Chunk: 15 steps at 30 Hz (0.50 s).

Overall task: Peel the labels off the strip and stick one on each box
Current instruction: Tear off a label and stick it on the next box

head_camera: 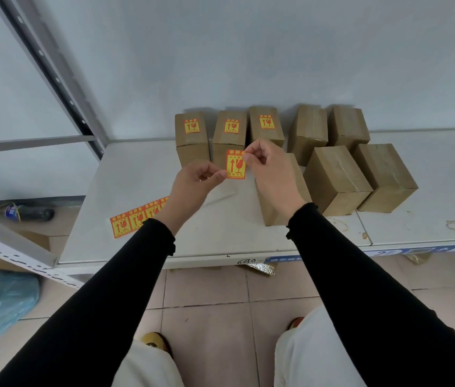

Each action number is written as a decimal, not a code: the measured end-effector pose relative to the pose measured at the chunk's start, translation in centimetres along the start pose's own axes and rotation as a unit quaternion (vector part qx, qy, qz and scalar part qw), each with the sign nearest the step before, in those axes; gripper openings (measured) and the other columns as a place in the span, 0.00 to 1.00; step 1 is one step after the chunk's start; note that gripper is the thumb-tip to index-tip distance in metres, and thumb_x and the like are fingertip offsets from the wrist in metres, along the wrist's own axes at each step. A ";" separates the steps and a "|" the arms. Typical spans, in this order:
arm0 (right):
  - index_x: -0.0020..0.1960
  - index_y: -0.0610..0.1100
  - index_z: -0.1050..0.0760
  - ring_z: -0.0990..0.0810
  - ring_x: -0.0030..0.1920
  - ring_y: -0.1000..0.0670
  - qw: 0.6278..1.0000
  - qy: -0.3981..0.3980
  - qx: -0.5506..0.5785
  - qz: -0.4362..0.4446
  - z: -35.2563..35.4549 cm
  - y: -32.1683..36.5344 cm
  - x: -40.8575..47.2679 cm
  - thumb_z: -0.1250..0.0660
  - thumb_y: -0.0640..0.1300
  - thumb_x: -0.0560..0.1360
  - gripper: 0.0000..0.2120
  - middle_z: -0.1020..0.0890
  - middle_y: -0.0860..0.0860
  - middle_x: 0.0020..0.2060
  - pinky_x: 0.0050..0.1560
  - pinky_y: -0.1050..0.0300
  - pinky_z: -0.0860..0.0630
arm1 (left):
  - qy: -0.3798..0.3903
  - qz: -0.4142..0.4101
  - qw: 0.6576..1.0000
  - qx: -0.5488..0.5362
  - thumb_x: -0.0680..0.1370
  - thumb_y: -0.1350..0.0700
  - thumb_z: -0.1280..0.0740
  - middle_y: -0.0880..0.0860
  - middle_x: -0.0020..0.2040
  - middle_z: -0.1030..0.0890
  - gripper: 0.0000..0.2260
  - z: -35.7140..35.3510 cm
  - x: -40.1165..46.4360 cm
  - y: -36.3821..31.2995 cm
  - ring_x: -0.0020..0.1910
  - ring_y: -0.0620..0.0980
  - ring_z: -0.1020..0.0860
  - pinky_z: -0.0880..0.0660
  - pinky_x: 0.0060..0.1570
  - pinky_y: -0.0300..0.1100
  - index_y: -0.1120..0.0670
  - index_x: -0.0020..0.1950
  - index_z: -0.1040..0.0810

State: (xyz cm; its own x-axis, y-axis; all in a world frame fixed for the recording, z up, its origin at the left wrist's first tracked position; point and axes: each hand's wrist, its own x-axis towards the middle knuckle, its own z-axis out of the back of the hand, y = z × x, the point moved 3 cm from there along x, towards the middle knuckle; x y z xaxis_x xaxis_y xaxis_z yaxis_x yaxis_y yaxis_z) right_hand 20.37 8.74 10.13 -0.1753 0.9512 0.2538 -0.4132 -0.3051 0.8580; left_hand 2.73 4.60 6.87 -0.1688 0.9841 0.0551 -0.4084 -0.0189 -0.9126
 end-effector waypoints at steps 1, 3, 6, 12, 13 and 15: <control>0.49 0.42 0.23 0.20 0.42 0.57 1.000 -0.010 0.003 -0.003 0.6 0.0 0.1 0.35 0.41 0.81 0.04 0.18 0.51 0.42 0.43 0.70 0.25 | -0.001 -0.004 1.000 -0.004 0.77 0.48 0.29 0.53 0.43 0.16 0.09 -0.5 0.0 -0.5 0.41 0.49 0.22 0.27 0.46 0.42 0.53 0.44 0.16; 0.48 0.43 0.23 0.21 0.40 0.59 1.000 -0.027 0.009 -0.004 1.6 -0.3 0.5 0.34 0.41 0.81 0.04 0.18 0.52 0.41 0.42 0.70 0.26 | -0.001 -0.011 1.000 -0.008 0.78 0.52 0.28 0.53 0.41 0.17 0.08 -1.5 0.2 -1.7 0.37 0.43 0.25 0.29 0.42 0.36 0.55 0.44 0.16; 0.46 0.46 0.24 0.23 0.39 0.61 0.998 -0.052 0.018 -0.001 3.3 -1.1 1.4 0.33 0.40 0.79 0.04 0.19 0.54 0.39 0.41 0.69 0.28 | 0.002 0.003 0.999 -0.042 0.77 0.54 0.28 0.57 0.43 0.15 0.07 -3.3 0.9 -3.1 0.37 0.42 0.24 0.28 0.40 0.31 0.57 0.46 0.16; 0.48 0.46 0.22 0.20 0.41 0.59 0.997 -0.080 0.013 -0.017 7.9 -3.4 4.8 0.31 0.42 0.79 0.01 0.17 0.54 0.42 0.42 0.69 0.26 | 0.018 0.006 0.999 -0.048 0.79 0.55 0.30 0.51 0.40 0.17 0.08 -7.5 4.9 -6.4 0.33 0.38 0.25 0.30 0.32 0.26 0.59 0.47 0.17; 0.48 0.47 0.22 0.20 0.41 0.60 0.996 -0.083 0.011 -0.024 8.8 -4.0 5.7 0.31 0.43 0.79 0.01 0.17 0.55 0.42 0.42 0.70 0.27 | 0.024 0.006 0.999 -0.046 0.79 0.55 0.30 0.50 0.38 0.18 0.08 -8.3 5.8 -7.0 0.30 0.38 0.26 0.31 0.30 0.27 0.60 0.47 0.18; 0.48 0.49 0.23 0.18 0.43 0.59 0.995 -0.090 0.012 -0.030 10.6 -5.1 7.6 0.31 0.43 0.79 0.03 0.17 0.55 0.42 0.45 0.66 0.24 | 0.036 0.008 0.999 -0.035 0.79 0.54 0.31 0.46 0.32 0.22 0.08 -9.9 7.7 -8.1 0.24 0.35 0.30 0.34 0.25 0.29 0.58 0.46 0.18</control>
State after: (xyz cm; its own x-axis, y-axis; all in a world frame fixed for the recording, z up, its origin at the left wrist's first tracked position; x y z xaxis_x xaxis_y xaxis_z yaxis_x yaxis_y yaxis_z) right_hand 30.58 17.96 12.40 0.0118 0.9611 0.2758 -0.3965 -0.2487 0.8837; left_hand 13.64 14.10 10.71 -0.1095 0.9939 0.0143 -0.3430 -0.0242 -0.9390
